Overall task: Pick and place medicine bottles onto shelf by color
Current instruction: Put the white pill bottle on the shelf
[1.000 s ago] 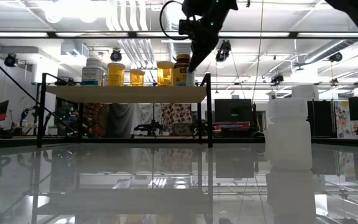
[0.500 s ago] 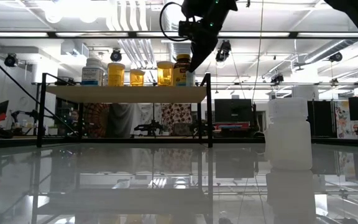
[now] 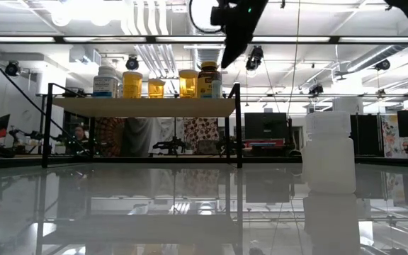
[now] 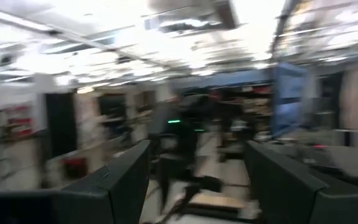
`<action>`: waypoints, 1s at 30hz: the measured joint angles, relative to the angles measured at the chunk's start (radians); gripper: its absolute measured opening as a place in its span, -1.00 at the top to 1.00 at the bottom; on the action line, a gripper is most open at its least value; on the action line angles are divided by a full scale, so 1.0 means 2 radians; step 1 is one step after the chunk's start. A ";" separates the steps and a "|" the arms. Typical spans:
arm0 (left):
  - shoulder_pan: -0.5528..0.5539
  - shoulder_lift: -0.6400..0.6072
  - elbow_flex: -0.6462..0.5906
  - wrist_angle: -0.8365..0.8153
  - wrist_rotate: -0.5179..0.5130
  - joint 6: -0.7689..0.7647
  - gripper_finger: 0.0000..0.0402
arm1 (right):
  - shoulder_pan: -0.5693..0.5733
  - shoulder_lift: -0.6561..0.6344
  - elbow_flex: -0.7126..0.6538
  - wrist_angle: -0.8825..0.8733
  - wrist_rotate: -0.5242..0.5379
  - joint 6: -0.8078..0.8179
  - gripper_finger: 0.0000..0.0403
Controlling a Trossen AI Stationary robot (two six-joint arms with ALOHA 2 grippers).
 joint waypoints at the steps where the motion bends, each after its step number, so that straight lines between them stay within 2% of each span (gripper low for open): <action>1: 0.000 0.010 0.000 0.007 0.019 -0.003 -0.19 | 0.002 -0.007 -0.002 -0.007 -0.017 0.008 0.20; 5: 0.000 0.064 0.010 0.056 0.034 -0.003 -0.19 | 0.021 -0.046 -0.022 -0.018 -0.084 0.035 0.27; 11: 0.000 0.163 0.035 0.064 0.033 -0.021 -0.19 | 0.085 -0.130 -0.118 0.036 -0.086 0.062 0.37; 16: -0.001 0.238 0.044 0.047 0.037 -0.074 -0.19 | 0.142 -0.218 -0.251 0.128 -0.084 0.092 0.44; 24: 0.000 0.330 0.081 0.049 0.039 -0.107 -0.19 | 0.206 -0.339 -0.456 0.310 -0.063 0.129 0.52; 30: 0.000 0.378 0.105 0.048 0.074 -0.127 -0.19 | 0.231 -0.405 -0.586 0.446 -0.043 0.140 0.57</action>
